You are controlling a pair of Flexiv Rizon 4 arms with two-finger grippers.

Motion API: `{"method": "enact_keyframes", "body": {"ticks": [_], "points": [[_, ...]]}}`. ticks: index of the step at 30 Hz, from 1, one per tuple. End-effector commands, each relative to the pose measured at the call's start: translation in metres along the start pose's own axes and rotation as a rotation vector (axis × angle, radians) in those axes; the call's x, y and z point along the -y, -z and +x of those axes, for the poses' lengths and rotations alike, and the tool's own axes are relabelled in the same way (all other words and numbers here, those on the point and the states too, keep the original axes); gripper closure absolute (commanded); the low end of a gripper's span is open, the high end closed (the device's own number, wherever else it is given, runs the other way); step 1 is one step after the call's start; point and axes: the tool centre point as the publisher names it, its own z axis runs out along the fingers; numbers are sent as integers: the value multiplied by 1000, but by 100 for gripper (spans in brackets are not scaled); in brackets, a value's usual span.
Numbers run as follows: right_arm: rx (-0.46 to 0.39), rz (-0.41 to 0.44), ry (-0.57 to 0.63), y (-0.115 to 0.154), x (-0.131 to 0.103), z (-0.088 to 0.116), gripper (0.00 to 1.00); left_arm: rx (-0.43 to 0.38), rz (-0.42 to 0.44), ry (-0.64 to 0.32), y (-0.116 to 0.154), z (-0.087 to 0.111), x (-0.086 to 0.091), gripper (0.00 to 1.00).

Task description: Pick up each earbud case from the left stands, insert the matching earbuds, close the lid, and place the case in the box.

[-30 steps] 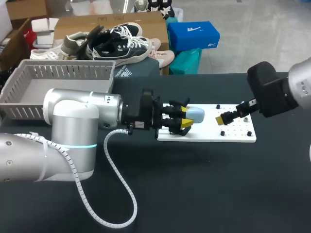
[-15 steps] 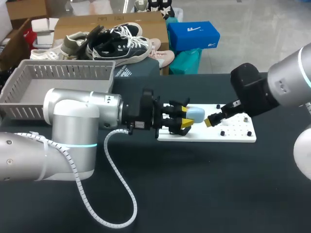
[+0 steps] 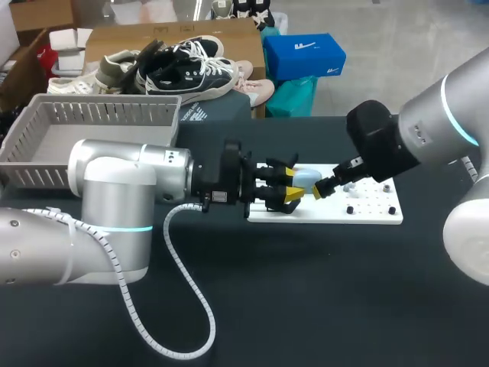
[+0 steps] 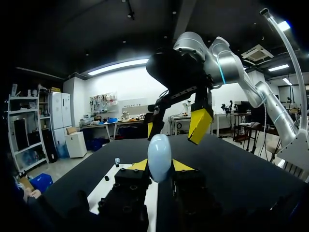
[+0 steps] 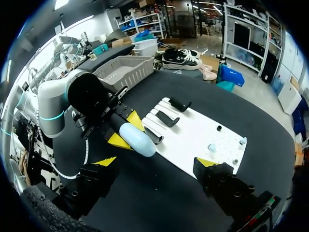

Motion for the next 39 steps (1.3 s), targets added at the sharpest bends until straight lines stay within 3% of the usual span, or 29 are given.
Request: {"method": "enact_keyframes", "body": {"ticks": [1, 39], "points": [[-4, 33, -2, -5, -2, -3, 0, 2, -5, -2, 0, 0, 2, 100], [-15, 73, -23, -17, 8, -15, 0, 2, -5, -2, 0, 0, 2, 100]]}}
